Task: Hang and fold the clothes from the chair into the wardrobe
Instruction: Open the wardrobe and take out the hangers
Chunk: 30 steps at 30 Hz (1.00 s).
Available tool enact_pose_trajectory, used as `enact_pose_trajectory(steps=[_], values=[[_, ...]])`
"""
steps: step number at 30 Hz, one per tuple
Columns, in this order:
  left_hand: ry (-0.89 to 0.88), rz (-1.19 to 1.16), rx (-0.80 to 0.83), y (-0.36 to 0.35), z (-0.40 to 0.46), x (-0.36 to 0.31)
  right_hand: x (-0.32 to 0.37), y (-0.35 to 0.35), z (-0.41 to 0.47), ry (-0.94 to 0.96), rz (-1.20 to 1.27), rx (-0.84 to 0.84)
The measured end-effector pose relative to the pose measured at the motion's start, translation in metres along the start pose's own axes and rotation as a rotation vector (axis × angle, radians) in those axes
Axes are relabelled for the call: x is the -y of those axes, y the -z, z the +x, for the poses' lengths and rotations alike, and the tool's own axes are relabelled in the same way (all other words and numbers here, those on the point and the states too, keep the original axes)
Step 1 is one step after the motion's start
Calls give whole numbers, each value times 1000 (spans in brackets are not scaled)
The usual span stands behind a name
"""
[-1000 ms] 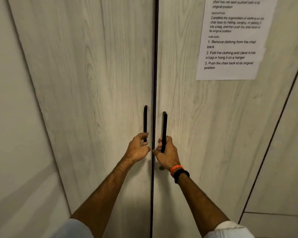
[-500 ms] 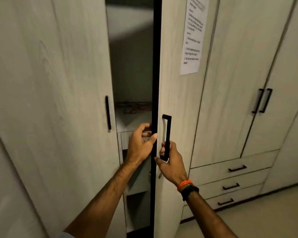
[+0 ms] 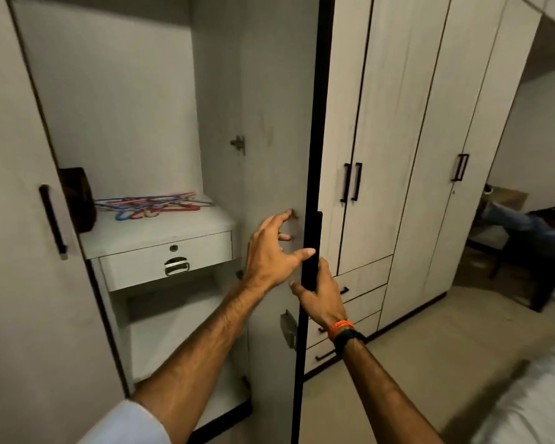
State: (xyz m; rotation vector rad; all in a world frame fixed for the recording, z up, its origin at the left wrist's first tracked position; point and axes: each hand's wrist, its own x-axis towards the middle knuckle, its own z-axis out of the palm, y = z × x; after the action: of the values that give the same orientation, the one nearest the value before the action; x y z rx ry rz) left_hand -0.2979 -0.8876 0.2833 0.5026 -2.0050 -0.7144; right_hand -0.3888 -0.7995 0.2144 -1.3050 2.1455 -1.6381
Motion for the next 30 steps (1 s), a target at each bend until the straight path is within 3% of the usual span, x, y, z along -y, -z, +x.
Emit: enact_pose_trajectory(steps=[11, 14, 18, 21, 25, 30], values=[[41, 73, 16, -98, 29, -25, -67, 61, 38, -30, -139, -45], [64, 102, 28, -99, 29, -20, -63, 58, 23, 20, -176, -216], [163, 138, -1, -78, 24, 5, -40, 37, -1, 242, -326, -466], [264, 204, -37, -49, 13, 28, -32, 8, 1, 342, -419, -279], [412, 276, -89, 4, -8, 59, -17, -41, 15, 254, -227, 109], [552, 328, -191, 80, -30, 96, 14, -107, 35, 255, -190, 425]])
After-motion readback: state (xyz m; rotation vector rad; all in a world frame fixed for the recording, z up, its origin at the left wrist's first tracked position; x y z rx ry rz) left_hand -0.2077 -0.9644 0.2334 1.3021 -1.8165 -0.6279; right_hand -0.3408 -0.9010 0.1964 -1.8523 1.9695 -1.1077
